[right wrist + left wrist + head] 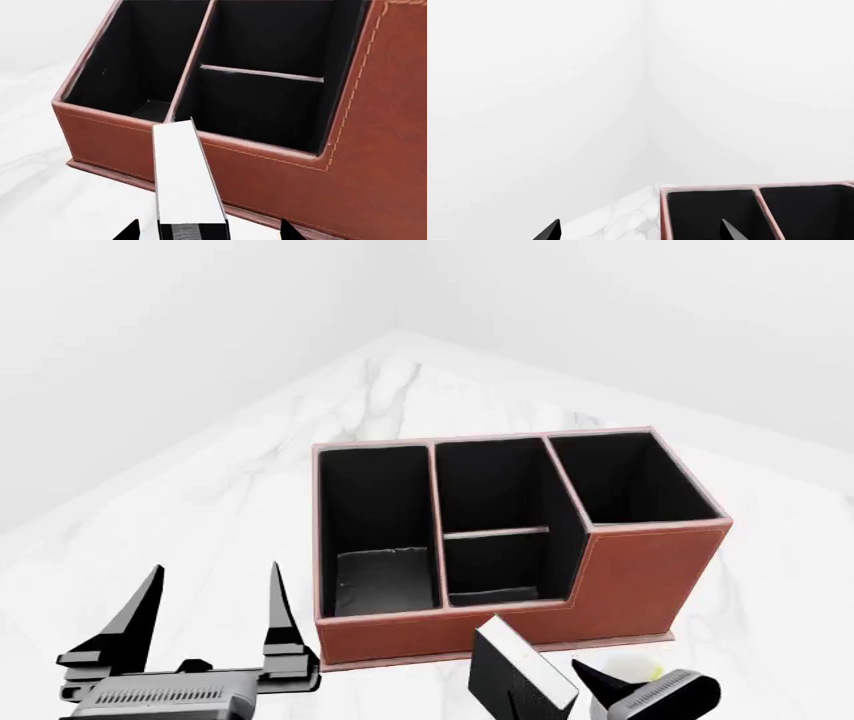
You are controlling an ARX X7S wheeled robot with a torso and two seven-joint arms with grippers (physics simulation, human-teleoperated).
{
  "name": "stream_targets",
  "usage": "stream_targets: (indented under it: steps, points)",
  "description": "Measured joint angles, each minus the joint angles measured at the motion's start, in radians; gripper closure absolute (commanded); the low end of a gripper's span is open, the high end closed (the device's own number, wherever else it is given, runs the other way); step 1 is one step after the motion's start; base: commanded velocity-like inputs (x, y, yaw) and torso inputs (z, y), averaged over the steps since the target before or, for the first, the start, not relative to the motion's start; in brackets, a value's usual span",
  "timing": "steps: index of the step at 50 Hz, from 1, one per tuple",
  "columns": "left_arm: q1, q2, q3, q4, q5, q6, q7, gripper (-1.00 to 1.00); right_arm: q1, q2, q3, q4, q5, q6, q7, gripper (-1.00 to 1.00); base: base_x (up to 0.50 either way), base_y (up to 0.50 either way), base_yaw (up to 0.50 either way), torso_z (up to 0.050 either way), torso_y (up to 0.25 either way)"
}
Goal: Pick up the book and place it in the right compartment of the caddy.
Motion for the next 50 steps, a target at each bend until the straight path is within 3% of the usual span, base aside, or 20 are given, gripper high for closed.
stream_targets:
  steps: [6, 7, 37, 50]
  points:
    - [0.000, -0.001, 0.001, 0.000, -0.001, 0.000, -0.002, -1.00, 0.001, -0.003, -0.003, 0.014, -0.002, -0.002, -0.001, -1.00, 0.00, 0.00, 0.00, 0.000, 0.000]
    - [0.000, -0.002, 0.001, 0.000, -0.001, 0.000, -0.002, -1.00, 0.002, -0.004, -0.003, 0.015, -0.002, -0.003, -0.001, 1.00, 0.00, 0.00, 0.00, 0.000, 0.000]
    - [-0.002, -0.008, 0.007, -0.003, -0.005, 0.005, -0.009, -1.00, -0.005, 0.002, -0.013, 0.012, 0.006, -0.011, 0.005, 1.00, 0.00, 0.00, 0.00, 0.000, 0.000]
    - [-0.003, -0.011, 0.009, -0.003, -0.006, 0.006, -0.013, -1.00, -0.025, 0.054, 0.025, -0.109, 0.030, 0.022, 0.056, 1.00, 0.00, 0.00, 0.00, 0.000, 0.001]
